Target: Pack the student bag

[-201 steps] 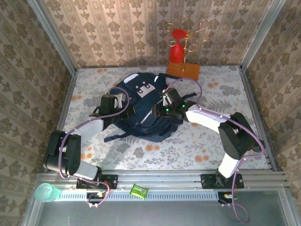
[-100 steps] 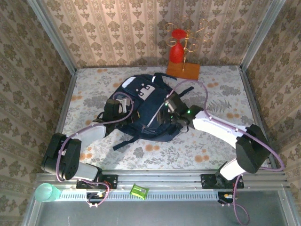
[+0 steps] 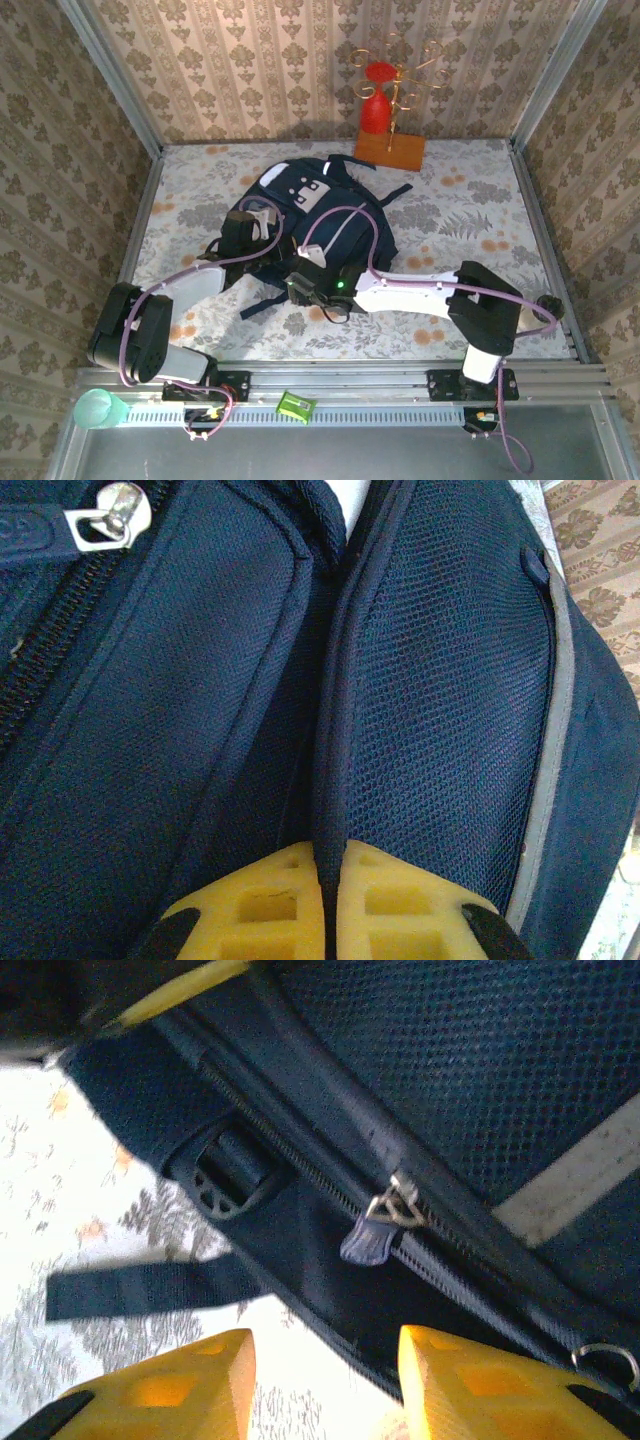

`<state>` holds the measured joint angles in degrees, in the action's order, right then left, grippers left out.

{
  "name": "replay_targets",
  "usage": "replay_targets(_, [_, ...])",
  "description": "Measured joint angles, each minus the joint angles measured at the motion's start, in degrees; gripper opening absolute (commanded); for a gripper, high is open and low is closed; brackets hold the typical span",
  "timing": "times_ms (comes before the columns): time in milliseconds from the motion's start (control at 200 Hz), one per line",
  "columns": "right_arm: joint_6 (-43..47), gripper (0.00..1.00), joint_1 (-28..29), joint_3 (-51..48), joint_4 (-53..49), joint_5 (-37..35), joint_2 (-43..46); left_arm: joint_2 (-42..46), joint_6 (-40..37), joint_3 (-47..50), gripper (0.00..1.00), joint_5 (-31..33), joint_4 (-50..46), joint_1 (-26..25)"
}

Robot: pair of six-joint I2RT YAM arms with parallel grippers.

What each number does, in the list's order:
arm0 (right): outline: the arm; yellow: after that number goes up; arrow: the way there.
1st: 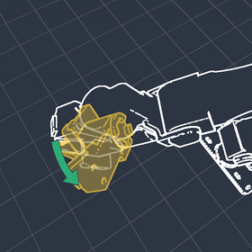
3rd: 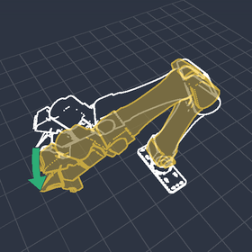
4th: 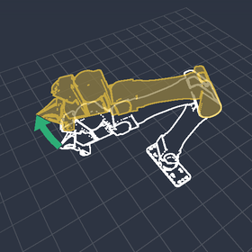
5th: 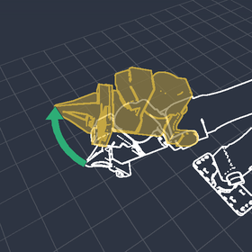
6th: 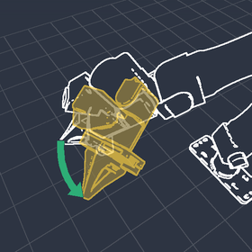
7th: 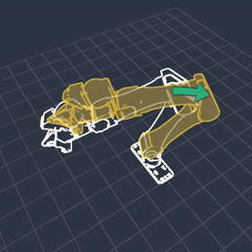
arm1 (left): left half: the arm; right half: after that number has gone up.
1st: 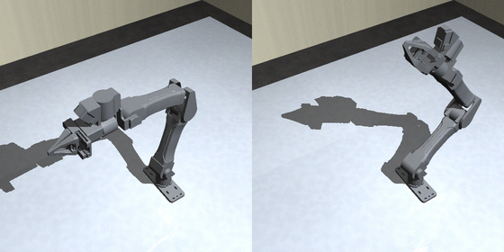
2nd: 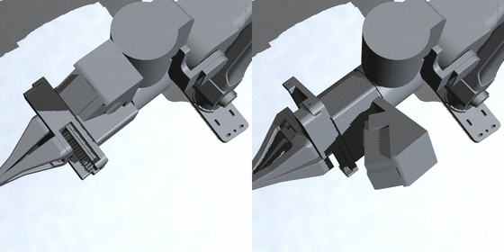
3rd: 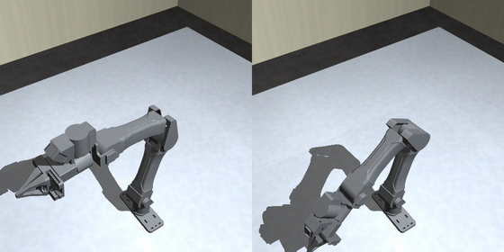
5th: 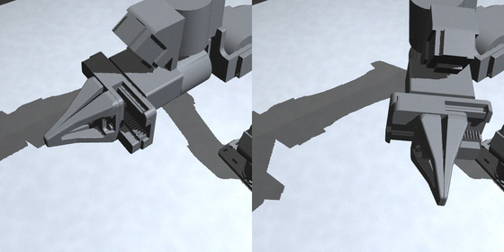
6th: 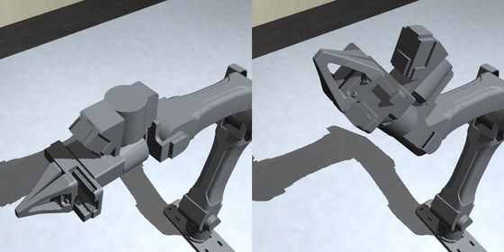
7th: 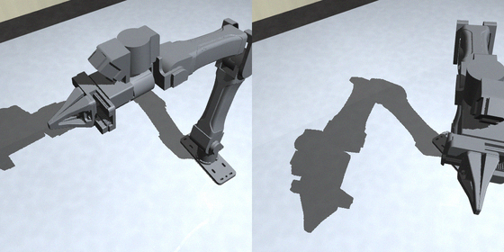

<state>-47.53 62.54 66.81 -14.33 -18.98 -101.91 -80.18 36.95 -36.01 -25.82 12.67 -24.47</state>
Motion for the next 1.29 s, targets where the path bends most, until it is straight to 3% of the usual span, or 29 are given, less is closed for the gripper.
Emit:
replay_targets(340, [-5.3, 0.35, 0.9, 2.9, 0.0, -7.6, -5.2, 0.7, 0.2, 0.1, 0.00, 0.3, -0.2, 0.0])
replay_targets(840, [-6.7, 0.34, 1.4, 7.7, -3.2, -13.1, -10.3, 0.8, 0.2, 0.7, 0.00, 0.7, 0.8, -0.2])
replay_targets(1295, [-6.4, 0.14, 1.1, 6.6, -3.1, -14.8, -9.4, 1.1, 0.2, 0.8, 0.00, 0.7, 1.1, -0.2])
